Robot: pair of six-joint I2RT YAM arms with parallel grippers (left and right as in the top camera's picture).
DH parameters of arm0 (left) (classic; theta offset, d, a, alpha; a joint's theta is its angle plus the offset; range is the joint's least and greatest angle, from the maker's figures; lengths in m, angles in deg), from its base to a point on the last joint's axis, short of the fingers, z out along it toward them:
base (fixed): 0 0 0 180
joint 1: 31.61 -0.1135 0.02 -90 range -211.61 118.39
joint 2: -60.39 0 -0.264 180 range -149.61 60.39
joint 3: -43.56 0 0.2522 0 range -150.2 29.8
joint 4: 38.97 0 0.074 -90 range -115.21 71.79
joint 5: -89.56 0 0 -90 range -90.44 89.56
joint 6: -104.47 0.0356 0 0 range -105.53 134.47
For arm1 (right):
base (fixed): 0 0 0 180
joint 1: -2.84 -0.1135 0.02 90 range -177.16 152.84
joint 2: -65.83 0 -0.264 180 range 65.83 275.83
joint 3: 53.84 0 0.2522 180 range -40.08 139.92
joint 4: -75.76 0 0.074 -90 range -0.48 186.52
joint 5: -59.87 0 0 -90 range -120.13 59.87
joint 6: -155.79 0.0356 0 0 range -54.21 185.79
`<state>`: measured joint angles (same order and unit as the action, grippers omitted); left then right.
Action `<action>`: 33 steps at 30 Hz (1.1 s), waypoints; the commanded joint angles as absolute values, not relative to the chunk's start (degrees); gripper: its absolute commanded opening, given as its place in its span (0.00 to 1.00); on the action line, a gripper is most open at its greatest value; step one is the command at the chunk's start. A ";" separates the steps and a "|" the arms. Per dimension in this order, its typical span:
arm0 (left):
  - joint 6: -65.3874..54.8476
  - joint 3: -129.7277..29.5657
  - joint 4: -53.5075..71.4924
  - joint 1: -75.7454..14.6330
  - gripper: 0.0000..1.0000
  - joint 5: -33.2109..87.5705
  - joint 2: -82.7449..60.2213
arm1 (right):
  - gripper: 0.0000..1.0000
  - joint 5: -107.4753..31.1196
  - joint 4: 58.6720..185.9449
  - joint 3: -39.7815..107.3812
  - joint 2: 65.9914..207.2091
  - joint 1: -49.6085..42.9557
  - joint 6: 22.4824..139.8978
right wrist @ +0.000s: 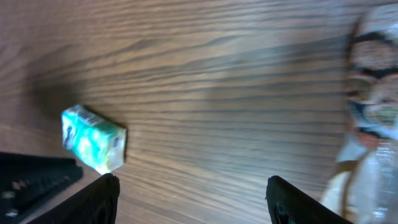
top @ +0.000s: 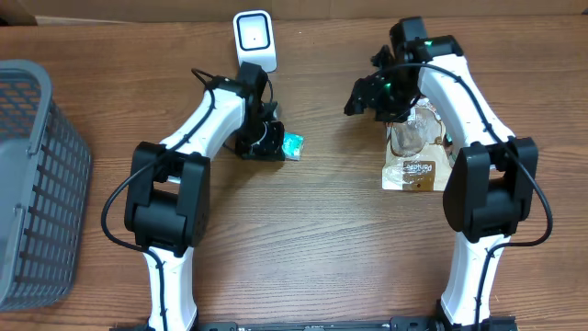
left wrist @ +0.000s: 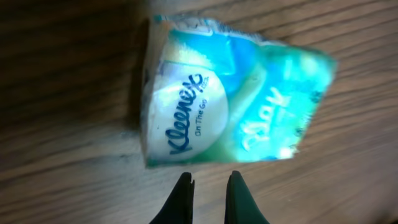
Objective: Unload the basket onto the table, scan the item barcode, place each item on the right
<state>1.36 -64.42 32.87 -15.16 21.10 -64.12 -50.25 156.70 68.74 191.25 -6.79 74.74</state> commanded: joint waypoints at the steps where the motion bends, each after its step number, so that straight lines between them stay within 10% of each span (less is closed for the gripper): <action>1: 3.35 -72.75 35.91 -16.93 0.04 18.74 -60.36 | 0.73 -50.38 156.44 68.98 189.61 -10.48 74.50; 12: 2.41 -77.64 39.73 -31.86 0.05 7.95 -46.20 | 0.56 -49.97 140.64 62.90 189.72 -25.48 91.42; 23: 1.80 -77.56 40.50 -42.94 0.60 7.95 -47.16 | 0.41 -16.97 122.71 61.11 192.06 -35.03 102.06; 25: 1.82 -77.56 40.89 -43.31 1.00 7.92 -47.16 | 0.41 -15.79 121.75 61.11 193.18 -34.75 102.06; 33: 1.82 -77.56 40.85 -43.22 1.00 7.95 -47.16 | 0.41 -20.62 121.47 61.11 196.37 -33.92 101.36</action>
<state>1.25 -77.40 40.83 -43.33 8.08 -46.55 -19.35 122.06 61.42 195.17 -33.85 101.25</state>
